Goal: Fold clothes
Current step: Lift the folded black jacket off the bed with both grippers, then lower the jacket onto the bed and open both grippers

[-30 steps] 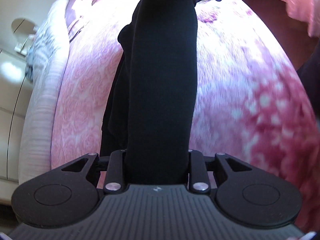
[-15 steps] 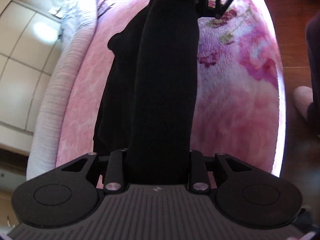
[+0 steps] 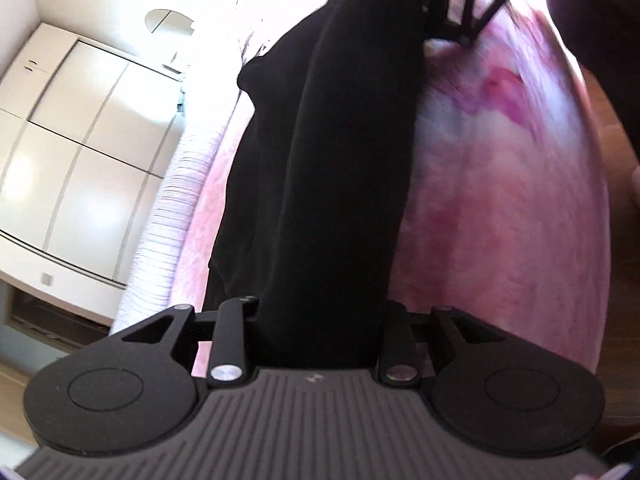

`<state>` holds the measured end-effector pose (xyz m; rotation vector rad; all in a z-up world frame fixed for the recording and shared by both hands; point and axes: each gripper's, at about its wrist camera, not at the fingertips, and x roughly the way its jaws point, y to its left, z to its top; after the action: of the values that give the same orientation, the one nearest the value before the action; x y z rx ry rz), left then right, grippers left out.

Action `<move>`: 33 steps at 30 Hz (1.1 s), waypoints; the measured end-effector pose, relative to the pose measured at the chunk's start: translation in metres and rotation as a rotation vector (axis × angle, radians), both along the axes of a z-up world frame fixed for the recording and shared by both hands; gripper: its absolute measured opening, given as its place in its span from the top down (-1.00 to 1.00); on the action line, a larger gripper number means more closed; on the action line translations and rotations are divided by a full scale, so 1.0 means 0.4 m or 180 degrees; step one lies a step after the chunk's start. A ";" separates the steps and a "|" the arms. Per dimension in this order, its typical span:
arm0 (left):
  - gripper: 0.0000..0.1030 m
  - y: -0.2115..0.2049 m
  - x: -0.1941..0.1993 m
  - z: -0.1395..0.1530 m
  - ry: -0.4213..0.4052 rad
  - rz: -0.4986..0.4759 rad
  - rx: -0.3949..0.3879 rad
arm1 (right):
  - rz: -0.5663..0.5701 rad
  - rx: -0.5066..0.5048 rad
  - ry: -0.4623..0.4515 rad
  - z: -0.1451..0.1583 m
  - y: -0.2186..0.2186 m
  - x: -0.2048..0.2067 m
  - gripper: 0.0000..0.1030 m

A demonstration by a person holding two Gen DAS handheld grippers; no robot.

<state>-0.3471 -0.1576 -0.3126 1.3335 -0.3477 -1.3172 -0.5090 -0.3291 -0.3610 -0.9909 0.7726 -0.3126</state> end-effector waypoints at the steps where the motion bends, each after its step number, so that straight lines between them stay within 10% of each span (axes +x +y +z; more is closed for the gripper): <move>1: 0.48 0.011 -0.005 0.009 -0.0008 0.0025 0.0022 | 0.0012 -0.0099 -0.0007 -0.011 0.008 -0.005 0.16; 16: -0.29 0.185 -0.041 0.107 0.0104 0.0299 0.0398 | -0.0274 0.0478 0.0216 0.085 0.122 -0.071 -0.51; 19: -0.28 0.243 -0.013 0.171 0.0507 0.0335 0.0370 | -0.0190 0.0699 0.0204 0.134 0.134 -0.117 -0.51; 25: -0.10 0.272 0.115 0.368 0.2231 0.0280 0.0332 | -0.0104 0.1919 -0.0378 0.328 0.103 -0.194 -0.51; 33: -0.07 -0.018 0.291 0.394 0.3128 0.0769 0.0175 | -0.0627 0.2727 -0.1021 0.411 -0.137 -0.097 -0.51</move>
<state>-0.2306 -0.1647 -0.1551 0.6100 0.5121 -1.6005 -0.5480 -0.3839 -0.1968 -0.0527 0.6151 -0.2619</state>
